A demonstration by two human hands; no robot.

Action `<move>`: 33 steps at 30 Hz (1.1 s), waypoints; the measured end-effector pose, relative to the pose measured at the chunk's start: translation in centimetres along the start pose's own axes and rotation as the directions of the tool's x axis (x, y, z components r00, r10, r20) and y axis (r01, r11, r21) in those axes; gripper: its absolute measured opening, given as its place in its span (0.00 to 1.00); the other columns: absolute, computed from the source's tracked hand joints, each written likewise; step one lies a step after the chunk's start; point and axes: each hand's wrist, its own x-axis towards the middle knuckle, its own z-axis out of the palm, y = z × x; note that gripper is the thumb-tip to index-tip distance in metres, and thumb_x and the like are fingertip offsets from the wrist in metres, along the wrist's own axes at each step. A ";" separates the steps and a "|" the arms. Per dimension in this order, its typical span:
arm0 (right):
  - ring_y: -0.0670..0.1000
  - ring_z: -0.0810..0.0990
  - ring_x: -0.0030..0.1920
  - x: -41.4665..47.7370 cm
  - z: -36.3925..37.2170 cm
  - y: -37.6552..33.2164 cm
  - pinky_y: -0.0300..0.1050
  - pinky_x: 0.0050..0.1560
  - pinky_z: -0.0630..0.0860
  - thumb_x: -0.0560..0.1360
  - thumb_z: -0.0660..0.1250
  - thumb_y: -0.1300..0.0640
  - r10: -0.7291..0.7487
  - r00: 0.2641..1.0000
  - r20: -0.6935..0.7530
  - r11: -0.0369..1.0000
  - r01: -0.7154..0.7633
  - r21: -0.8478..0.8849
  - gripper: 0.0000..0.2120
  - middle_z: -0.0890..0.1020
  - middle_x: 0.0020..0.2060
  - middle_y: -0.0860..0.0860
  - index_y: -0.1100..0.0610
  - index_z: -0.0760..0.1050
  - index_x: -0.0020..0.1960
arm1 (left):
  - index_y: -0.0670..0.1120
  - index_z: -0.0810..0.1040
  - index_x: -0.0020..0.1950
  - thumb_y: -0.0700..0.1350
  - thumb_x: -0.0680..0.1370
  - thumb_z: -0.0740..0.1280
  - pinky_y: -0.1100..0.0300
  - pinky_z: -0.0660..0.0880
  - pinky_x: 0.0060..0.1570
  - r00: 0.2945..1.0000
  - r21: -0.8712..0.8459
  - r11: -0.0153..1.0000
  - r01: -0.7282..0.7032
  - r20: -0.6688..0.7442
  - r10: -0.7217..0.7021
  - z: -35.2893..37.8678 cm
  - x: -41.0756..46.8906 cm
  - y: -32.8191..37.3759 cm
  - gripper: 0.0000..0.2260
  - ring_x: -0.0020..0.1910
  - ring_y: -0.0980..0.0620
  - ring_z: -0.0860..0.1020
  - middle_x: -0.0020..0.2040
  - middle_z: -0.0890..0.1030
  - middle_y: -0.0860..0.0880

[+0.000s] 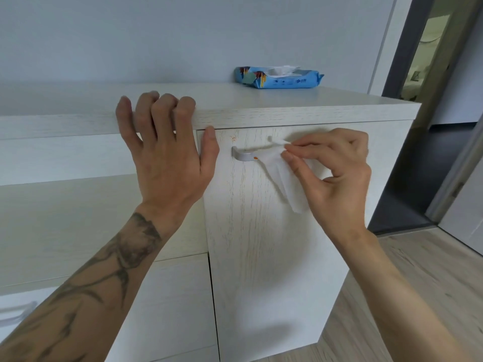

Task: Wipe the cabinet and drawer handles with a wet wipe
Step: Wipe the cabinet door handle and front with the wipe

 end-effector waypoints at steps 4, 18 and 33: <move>0.60 0.77 0.59 0.5 0.3 0.1 0.67 0.60 0.72 0.78 0.78 0.57 -0.040 0.998 0.055 0.999 0.039 0.024 0.03 0.86 0.51 0.48 0.55 0.88 0.51 | 0.42 0.72 0.65 0.53 0.85 0.58 0.38 0.54 0.79 1.000 0.002 1.000 -0.008 -0.005 0.008 0.3 0.1 -0.1 0.17 0.67 0.39 0.68 0.60 0.77 0.39; 0.53 0.74 0.60 0.1 1.7 -1.2 0.67 0.60 0.71 0.79 0.77 0.55 -0.007 1.000 0.028 0.998 0.005 0.070 0.03 0.85 0.51 0.44 0.53 0.88 0.52 | 0.40 0.76 0.66 0.53 0.85 0.58 0.35 0.60 0.76 0.999 0.012 1.000 -0.008 0.046 0.007 -0.3 0.2 -0.1 0.19 0.67 0.39 0.68 0.61 0.78 0.38; 0.54 0.73 0.61 0.5 1.4 -0.9 0.73 0.59 0.69 0.78 0.77 0.53 -0.041 0.996 0.074 0.998 0.038 0.042 0.04 0.85 0.51 0.43 0.49 0.87 0.53 | 0.41 0.73 0.66 0.53 0.85 0.58 0.36 0.58 0.77 0.998 0.010 1.000 -0.016 0.056 0.015 0.0 0.2 -0.2 0.18 0.66 0.39 0.68 0.60 0.78 0.38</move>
